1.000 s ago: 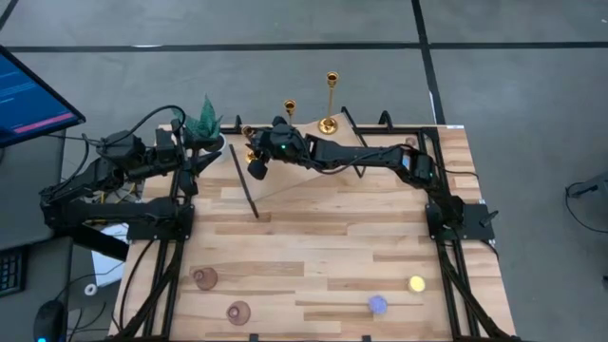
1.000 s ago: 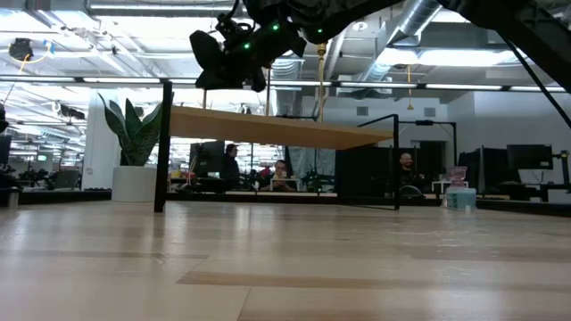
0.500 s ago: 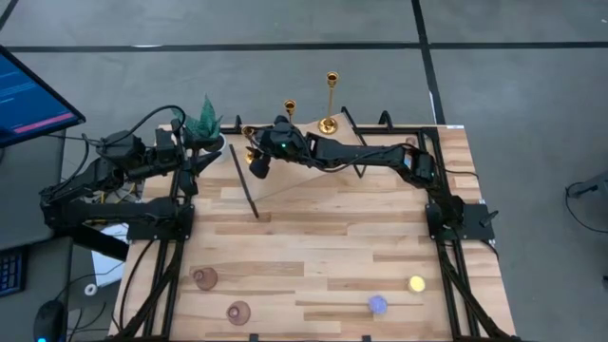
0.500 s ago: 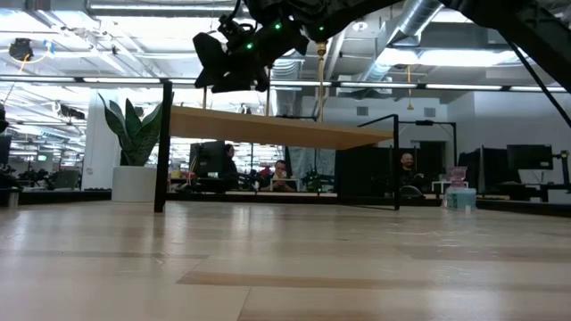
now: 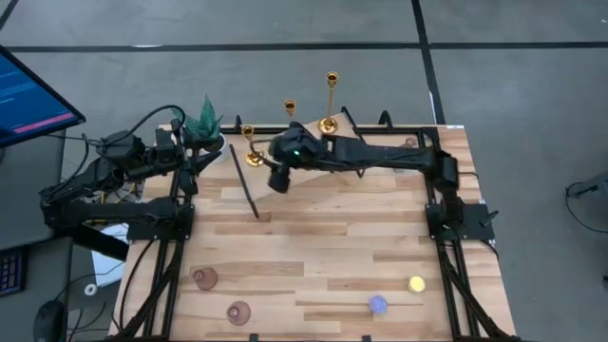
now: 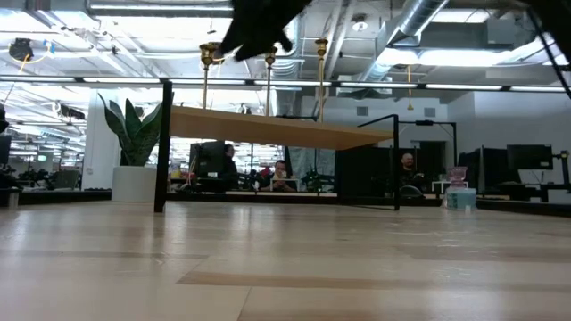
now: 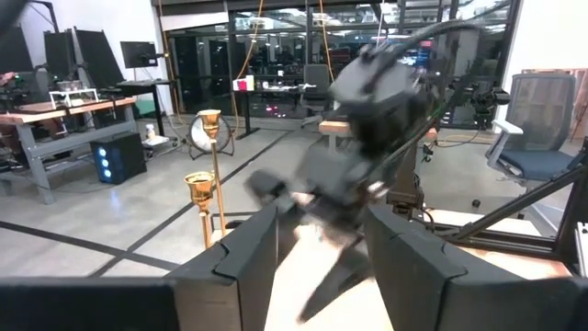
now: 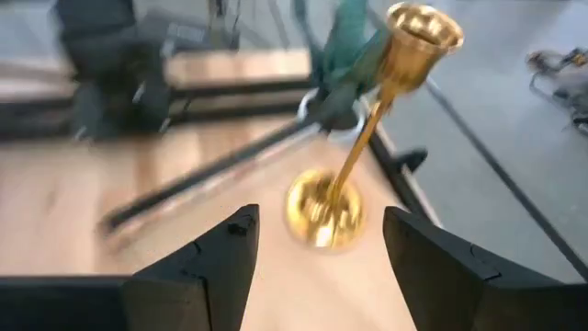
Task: Pick & Place candle stick holders
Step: Put the top pink glass candle holder on the shelf
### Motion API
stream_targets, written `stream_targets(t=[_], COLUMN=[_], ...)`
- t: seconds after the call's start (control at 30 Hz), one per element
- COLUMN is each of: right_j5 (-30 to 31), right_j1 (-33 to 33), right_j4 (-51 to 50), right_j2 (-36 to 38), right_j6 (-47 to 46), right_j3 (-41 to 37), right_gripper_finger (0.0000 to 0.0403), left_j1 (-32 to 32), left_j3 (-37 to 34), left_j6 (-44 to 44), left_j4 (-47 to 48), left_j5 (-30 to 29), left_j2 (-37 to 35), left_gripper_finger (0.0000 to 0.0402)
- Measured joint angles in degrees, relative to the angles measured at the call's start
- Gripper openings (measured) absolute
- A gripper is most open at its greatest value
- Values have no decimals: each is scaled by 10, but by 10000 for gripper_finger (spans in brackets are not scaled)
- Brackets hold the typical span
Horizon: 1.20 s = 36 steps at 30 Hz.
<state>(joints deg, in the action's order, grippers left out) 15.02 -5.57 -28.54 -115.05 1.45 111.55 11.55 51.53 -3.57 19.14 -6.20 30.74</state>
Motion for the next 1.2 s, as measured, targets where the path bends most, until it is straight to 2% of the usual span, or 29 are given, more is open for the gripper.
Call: stream_targets(t=[0.13, 0.23, 0.4, 0.53, 0.7, 0.9, 1.07, 1.2], right_j5=[23, 119, 289, 344, 343, 291, 236, 227], right_j1=[48, 85, 127, 159, 175, 175, 141, 92], right_j4=[-136, -249, -467, -613, -593, -609, -608, -604], right_j2=[56, 89, 120, 155, 249, 373, 468, 528], right_j6=[-23, -79, -283, -486, -617, -800, -918, -967], right_j3=[0, 0, -6, -64, -211, -399, -527, -605], right_gripper_finger=[224, 223, 227, 231, 231, 231, 231, 230], left_j1=[0, 0, 0, 0, 0, 0, 0, 0], left_j3=[0, 0, 0, 0, 0, 0, 0, 0], left_j6=[-2, -2, -2, -2, -1, 0, 0, 0], left_j4=[0, 0, 0, 0, 1, 1, 1, 1], left_j5=[-1, -2, -2, -2, -2, -2, -2, -7], left_j2=[0, 0, 0, 0, 0, 0, 0, 0], left_gripper_finger=[163, 163, 163, 163, 163, 163, 163, 163])
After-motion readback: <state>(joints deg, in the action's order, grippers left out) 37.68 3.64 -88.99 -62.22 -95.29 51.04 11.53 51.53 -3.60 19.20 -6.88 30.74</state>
